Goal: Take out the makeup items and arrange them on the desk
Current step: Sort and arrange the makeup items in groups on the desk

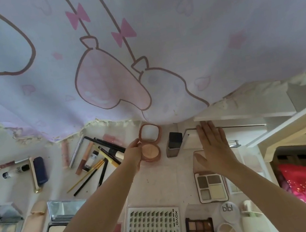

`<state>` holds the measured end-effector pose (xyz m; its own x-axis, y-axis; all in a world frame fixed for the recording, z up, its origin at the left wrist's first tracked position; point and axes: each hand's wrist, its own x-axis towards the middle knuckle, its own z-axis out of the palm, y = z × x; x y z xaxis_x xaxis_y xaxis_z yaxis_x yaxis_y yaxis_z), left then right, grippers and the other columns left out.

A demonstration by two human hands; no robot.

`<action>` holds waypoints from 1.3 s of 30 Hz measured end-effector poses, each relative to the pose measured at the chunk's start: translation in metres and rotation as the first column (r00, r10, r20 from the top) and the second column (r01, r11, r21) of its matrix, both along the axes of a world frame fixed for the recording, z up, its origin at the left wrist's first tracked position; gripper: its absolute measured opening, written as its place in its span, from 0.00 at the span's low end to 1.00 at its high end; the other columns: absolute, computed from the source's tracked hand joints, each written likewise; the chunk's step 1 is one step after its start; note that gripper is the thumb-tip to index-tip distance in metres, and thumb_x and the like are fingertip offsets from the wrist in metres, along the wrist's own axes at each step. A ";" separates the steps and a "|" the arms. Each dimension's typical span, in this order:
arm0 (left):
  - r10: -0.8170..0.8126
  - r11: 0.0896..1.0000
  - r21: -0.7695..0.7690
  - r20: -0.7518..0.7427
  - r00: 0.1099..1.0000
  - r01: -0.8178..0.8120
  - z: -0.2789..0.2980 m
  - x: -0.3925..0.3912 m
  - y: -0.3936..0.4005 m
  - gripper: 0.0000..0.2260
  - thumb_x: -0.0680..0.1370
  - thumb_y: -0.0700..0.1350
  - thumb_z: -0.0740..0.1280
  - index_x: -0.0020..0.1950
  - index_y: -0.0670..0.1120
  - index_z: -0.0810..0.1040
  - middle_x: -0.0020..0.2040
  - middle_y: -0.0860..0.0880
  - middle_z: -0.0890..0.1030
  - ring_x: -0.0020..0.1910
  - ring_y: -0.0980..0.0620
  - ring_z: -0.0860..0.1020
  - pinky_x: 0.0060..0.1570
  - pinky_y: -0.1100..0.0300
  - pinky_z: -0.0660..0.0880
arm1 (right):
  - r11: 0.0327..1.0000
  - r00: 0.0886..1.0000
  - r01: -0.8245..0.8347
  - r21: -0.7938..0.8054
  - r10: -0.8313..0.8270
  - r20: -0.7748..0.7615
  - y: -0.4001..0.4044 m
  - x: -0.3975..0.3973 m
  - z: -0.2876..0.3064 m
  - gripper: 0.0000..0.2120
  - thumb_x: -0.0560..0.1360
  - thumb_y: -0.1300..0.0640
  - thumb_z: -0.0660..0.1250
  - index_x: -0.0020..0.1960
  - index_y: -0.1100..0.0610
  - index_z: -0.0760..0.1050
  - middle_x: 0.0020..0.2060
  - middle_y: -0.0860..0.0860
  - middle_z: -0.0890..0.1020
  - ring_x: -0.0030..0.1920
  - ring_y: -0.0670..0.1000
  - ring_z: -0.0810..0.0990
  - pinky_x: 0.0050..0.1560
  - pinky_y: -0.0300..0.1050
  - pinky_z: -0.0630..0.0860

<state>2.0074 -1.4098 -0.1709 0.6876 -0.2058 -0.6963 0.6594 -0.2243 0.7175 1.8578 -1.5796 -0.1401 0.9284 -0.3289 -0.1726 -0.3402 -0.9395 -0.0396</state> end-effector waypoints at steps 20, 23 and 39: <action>-0.444 0.835 0.472 0.278 0.852 0.282 0.016 -0.032 0.027 0.20 0.78 0.36 0.55 0.71 0.42 0.61 0.72 0.43 0.63 0.70 0.45 0.63 0.66 0.55 0.63 | 1.000 0.999 0.013 0.004 -0.013 -0.045 0.003 0.001 0.005 0.42 0.75 0.45 0.57 0.71 0.58 0.29 0.73 0.57 0.35 0.72 0.55 0.31 0.66 0.48 0.29; -0.478 0.808 0.527 0.321 0.818 0.266 0.021 -0.045 0.046 0.19 0.79 0.37 0.55 0.70 0.43 0.63 0.71 0.44 0.64 0.70 0.46 0.63 0.67 0.56 0.61 | 0.999 0.998 -0.011 0.039 0.013 -0.055 0.000 0.002 0.014 0.39 0.77 0.47 0.56 0.72 0.59 0.33 0.73 0.57 0.35 0.73 0.56 0.33 0.70 0.49 0.32; -0.398 0.777 0.628 0.531 0.748 -0.033 0.060 -0.094 0.155 0.13 0.76 0.32 0.59 0.58 0.38 0.76 0.58 0.43 0.77 0.61 0.47 0.72 0.59 0.70 0.60 | 0.704 0.950 -0.309 0.640 0.193 0.246 0.110 0.000 0.021 0.11 0.76 0.60 0.61 0.55 0.61 0.77 0.49 0.52 0.81 0.49 0.49 0.79 0.50 0.37 0.73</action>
<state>1.9138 -1.2545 -0.1114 0.9826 -0.0938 -0.1601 0.0255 -0.7864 0.6171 1.8574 -1.4696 -0.1193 0.9920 0.0660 -0.1076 -0.0309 -0.6996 -0.7138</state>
